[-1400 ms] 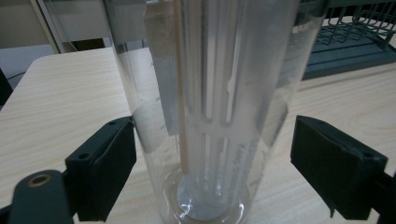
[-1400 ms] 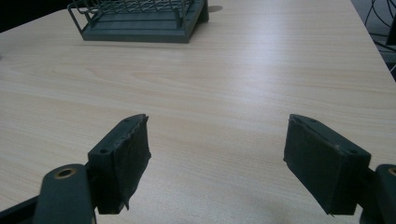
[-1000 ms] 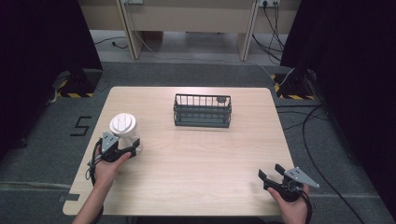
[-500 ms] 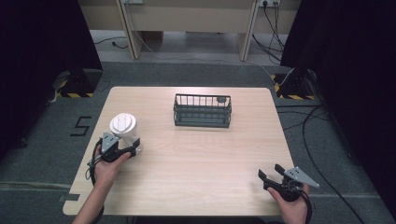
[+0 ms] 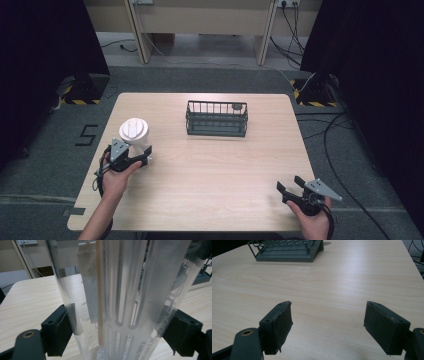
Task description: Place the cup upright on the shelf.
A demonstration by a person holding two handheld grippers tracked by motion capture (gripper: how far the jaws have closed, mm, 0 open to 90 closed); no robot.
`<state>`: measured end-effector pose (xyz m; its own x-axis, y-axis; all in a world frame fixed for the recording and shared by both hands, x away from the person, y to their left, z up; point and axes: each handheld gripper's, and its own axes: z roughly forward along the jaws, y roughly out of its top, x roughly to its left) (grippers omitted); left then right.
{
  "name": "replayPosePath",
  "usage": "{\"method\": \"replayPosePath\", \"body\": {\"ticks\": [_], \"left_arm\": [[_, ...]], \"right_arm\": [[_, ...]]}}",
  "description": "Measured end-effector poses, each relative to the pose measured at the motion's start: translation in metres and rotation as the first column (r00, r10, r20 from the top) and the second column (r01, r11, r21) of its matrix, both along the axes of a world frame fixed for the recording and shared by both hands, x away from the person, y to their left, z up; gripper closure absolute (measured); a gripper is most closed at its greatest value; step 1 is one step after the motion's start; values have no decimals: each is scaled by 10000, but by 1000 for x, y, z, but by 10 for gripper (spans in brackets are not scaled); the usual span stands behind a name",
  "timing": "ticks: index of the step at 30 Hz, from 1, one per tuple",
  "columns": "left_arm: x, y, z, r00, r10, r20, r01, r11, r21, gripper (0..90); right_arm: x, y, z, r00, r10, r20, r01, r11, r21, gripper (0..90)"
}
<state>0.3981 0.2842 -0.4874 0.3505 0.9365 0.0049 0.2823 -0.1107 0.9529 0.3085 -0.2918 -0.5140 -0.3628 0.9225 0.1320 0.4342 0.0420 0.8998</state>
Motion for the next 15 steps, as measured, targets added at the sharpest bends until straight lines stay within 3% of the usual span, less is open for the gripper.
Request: {"method": "replayPosePath", "body": {"ticks": [15], "left_arm": [[1, -7, 10, 9997, -207, 119, 206, 9998, 81, 179]], "right_arm": [[0, 1, 0, 10000, 3, -20, -3, 10000, 36, 230]]}}
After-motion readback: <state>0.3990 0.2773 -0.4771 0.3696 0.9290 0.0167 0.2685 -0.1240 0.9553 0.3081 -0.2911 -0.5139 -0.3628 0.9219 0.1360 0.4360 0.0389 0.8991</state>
